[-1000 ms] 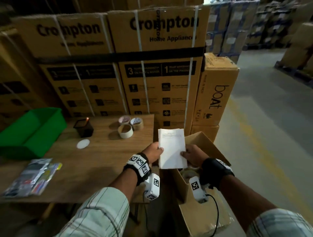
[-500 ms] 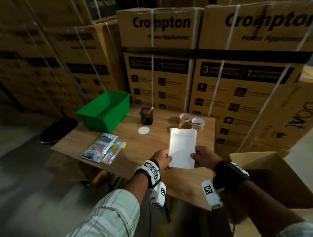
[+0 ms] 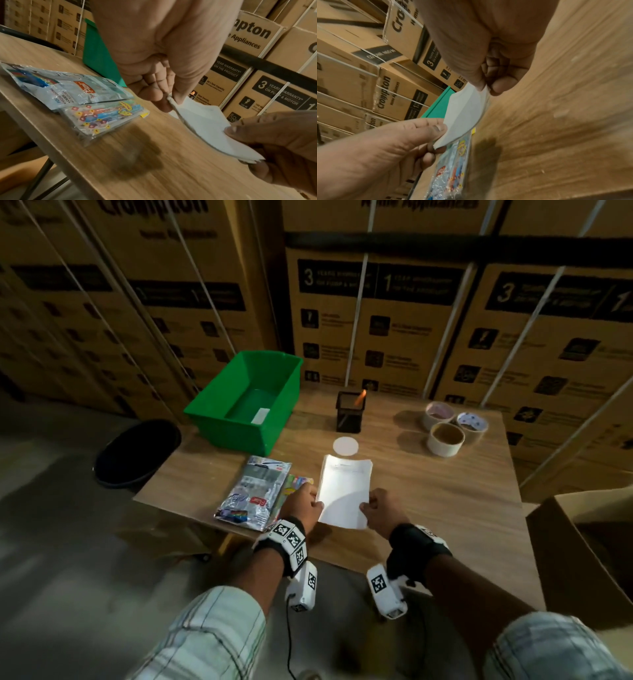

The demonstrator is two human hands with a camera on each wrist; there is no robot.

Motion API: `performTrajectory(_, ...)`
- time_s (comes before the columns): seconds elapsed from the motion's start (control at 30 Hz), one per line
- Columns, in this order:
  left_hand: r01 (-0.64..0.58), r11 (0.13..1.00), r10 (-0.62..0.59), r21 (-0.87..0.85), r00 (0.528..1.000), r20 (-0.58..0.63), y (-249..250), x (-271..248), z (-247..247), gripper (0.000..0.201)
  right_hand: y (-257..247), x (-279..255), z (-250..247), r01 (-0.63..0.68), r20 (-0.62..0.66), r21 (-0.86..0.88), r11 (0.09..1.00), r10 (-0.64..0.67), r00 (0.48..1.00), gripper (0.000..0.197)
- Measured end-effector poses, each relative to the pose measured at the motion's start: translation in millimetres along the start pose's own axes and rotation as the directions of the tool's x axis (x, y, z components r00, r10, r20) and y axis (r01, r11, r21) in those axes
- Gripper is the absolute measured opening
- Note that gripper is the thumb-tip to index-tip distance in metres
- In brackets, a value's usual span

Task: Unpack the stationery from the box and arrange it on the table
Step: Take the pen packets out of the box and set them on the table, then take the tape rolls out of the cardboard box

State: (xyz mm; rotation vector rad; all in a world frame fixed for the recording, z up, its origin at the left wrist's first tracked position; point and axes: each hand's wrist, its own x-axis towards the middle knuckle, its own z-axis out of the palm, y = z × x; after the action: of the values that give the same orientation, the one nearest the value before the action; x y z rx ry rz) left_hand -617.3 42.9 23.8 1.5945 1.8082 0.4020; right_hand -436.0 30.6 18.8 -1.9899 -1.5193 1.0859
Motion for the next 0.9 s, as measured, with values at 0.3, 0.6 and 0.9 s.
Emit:
performTrajectory(0.3,-0.029,0.993,0.021,0.111,0.997,0.069,-33.3,27.4,12.5,0.037,6.9,20.9,47.3,-0.123,-0.065,-0.179,0.976,0.113,0.992,0.026)
performTrajectory(0.6,-0.069,0.979,0.034,0.189,0.983,0.181,-45.0,36.2,24.3,0.043,18.8,18.1,53.0,-0.116,-0.031,-0.081,0.990,0.114,0.993,0.047)
performTrajectory(0.9,-0.103,0.923,0.027,0.371,0.979,0.204,-46.5,30.5,27.9,0.048,21.6,10.5,55.2,-0.042,0.088,-0.344,0.938,0.076,0.993,0.064)
